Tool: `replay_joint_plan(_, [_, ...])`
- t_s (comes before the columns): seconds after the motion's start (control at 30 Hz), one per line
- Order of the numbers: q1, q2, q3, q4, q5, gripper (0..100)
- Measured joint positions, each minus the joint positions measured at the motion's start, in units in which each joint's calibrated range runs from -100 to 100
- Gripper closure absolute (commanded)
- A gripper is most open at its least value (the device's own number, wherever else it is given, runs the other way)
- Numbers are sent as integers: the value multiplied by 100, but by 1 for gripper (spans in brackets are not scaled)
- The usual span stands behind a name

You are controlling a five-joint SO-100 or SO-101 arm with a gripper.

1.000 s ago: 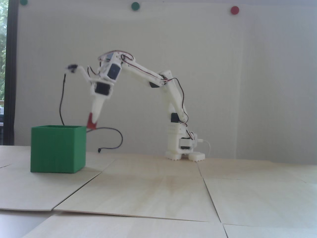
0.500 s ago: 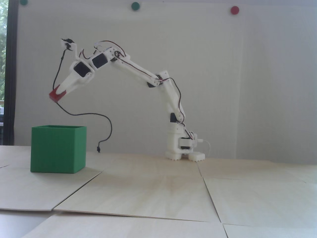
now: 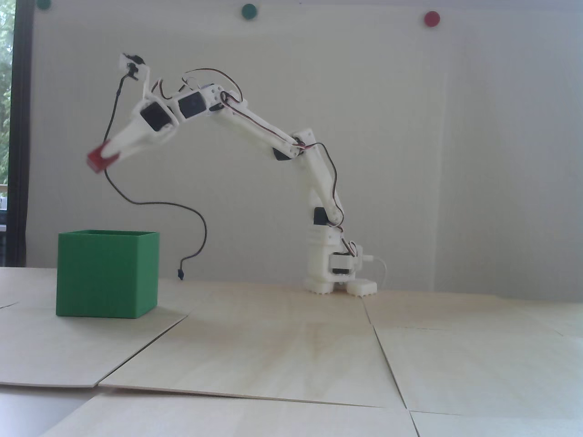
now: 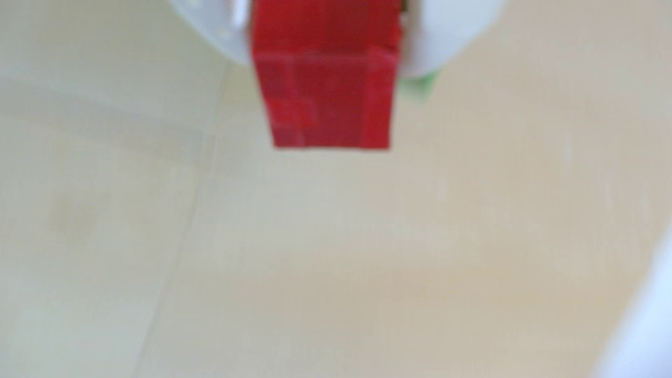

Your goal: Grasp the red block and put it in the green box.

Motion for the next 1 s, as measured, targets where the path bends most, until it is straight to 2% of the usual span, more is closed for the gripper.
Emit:
replay_joint_plan(0.13, [-245, -274, 0, 1115, 0, 96])
replay_joint_plan(0.2, [-306, -457, 72, 1314, 0, 87])
replay_joint_plan(0.23, [-336, -648, 340, 1323, 21, 78])
replay_joint_plan(0.3, [-344, -797, 662, 1323, 128, 69])
replay_joint_plan(0.37, [-329, -905, 1003, 1323, 303, 65])
replay_joint_plan(0.47, [-321, -946, 1218, 1323, 442, 71])
replay_joint_plan(0.67, [-329, -955, 1289, 1323, 478, 99])
replay_joint_plan(0.83, [-443, -1112, 1495, 1323, 509, 98])
replay_joint_plan(1.0, [-971, -1586, 2265, 1323, 509, 98])
